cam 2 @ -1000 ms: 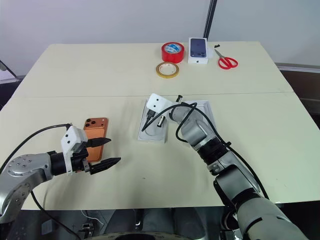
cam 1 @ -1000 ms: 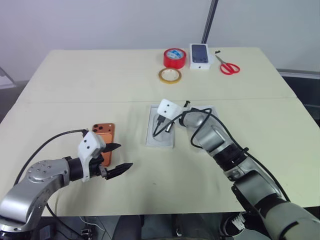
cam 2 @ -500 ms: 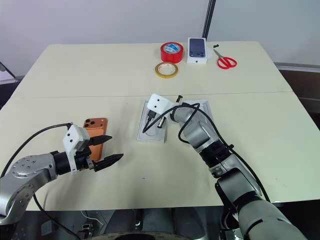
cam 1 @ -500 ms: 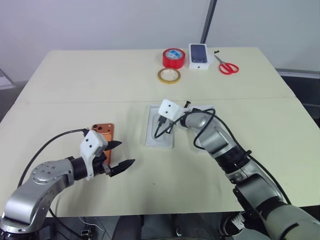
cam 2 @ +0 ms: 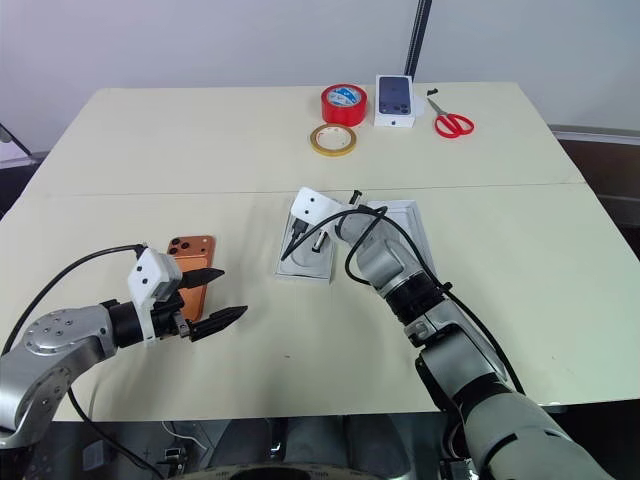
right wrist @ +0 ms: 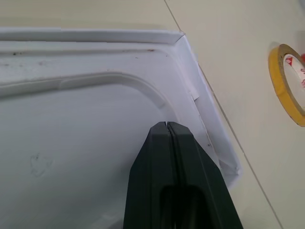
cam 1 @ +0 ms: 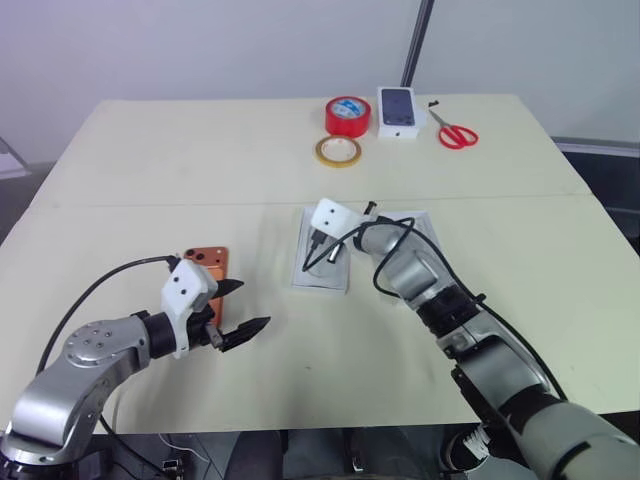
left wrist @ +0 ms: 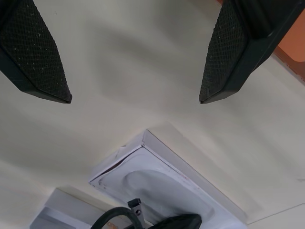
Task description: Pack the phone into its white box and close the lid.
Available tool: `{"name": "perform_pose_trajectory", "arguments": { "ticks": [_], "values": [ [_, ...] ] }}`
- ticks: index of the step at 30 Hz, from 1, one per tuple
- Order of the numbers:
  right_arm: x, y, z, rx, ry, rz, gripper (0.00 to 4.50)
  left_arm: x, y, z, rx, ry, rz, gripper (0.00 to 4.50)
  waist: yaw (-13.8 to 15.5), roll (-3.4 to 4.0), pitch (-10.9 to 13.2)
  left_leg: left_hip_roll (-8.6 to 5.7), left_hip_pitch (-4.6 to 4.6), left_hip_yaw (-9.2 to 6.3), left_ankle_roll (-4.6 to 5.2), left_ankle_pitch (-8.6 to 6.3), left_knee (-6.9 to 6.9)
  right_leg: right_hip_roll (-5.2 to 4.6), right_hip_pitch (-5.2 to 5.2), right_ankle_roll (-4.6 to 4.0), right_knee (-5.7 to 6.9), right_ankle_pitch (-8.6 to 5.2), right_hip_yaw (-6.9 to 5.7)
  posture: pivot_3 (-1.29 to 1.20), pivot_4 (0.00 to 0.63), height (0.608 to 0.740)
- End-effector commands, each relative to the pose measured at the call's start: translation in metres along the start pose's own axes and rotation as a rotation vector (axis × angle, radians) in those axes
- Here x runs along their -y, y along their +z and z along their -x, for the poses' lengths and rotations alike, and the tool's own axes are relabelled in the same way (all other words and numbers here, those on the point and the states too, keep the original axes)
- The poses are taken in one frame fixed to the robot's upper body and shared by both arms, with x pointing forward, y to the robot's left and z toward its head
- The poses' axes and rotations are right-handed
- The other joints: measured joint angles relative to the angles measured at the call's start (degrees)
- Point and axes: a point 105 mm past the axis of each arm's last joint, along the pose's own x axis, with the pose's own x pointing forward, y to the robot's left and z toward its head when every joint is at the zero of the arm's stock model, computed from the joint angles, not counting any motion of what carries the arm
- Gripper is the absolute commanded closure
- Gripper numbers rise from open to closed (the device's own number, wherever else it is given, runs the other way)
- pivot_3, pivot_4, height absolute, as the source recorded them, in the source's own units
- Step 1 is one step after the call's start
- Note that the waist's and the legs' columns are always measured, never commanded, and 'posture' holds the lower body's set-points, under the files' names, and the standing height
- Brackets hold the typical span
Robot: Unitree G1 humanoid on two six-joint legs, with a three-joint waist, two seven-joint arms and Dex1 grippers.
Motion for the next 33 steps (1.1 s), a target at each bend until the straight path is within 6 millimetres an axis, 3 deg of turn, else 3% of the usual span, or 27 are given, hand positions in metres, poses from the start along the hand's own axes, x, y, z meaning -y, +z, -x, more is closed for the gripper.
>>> {"name": "perform_pose_trajectory", "arguments": {
  "ticks": [1,6,11,14,18,27,30,32,33],
  "values": [
    [0.012,0.018,0.010,0.079,-0.031,0.040,4.48,-0.001,0.009,0.003,0.035,0.021,-0.017,0.00,0.0,0.00,0.0,0.00,0.00,0.00,0.00,0.00,0.00,-0.01,0.00,0.00,0.00,0.00,0.00,0.00,0.150,0.740],
    [-0.007,0.033,0.038,0.197,0.094,0.033,4.48,-0.011,0.011,0.008,0.057,0.075,0.012,0.00,0.1,0.00,0.0,0.00,-0.01,-0.01,0.01,-0.01,0.00,-0.01,0.01,0.00,-0.01,0.00,0.00,0.00,0.150,0.740],
    [-0.024,0.035,0.069,0.241,0.249,-0.040,4.48,-0.026,0.009,0.018,0.037,0.130,-0.004,0.00,0.1,0.00,0.0,0.01,0.00,-0.02,0.02,-0.01,0.00,-0.01,0.03,0.00,0.00,0.00,0.00,0.00,0.150,0.740],
    [-0.033,0.033,0.084,0.248,0.334,-0.076,3.62,-0.034,0.006,0.026,0.018,0.156,-0.015,0.00,0.1,0.00,0.0,0.01,0.00,-0.02,0.02,-0.01,0.00,-0.01,0.04,0.00,-0.02,0.00,-0.01,0.00,0.150,0.740],
    [-0.054,0.024,0.097,0.231,0.433,-0.047,1.80,-0.033,0.006,0.027,0.002,0.112,-0.055,0.00,0.2,0.01,0.0,0.01,0.00,-0.03,0.03,-0.02,0.00,-0.02,0.06,0.00,-0.06,0.00,-0.01,0.00,0.150,0.740],
    [-0.068,0.008,0.090,0.173,0.428,-0.030,1.80,-0.014,0.003,0.019,-0.033,-0.026,-0.142,0.00,0.1,0.02,0.0,0.00,0.00,-0.02,0.03,-0.02,-0.01,-0.02,0.06,0.00,-0.08,0.00,-0.01,0.00,0.150,0.740],
    [-0.070,0.006,0.091,0.173,0.430,0.010,3.05,-0.014,0.001,0.018,-0.038,-0.030,-0.142,0.00,0.2,0.02,0.0,0.00,0.00,-0.02,0.04,-0.02,0.00,-0.03,0.07,0.00,-0.09,0.00,-0.01,0.00,0.150,0.740],
    [-0.072,0.004,0.093,0.182,0.439,0.048,4.17,-0.015,0.001,0.017,-0.038,-0.027,-0.139,0.00,0.2,0.02,0.0,0.00,0.01,-0.02,0.04,-0.02,0.01,-0.02,0.08,0.00,-0.08,0.00,-0.01,0.00,0.150,0.740],
    [-0.073,0.003,0.094,0.186,0.443,0.069,4.49,-0.015,0.001,0.017,-0.038,-0.025,-0.136,0.00,0.2,0.02,0.0,0.00,0.01,-0.02,0.04,-0.02,0.01,-0.03,0.08,0.00,-0.08,0.00,-0.01,0.00,0.150,0.740]
  ]
}}
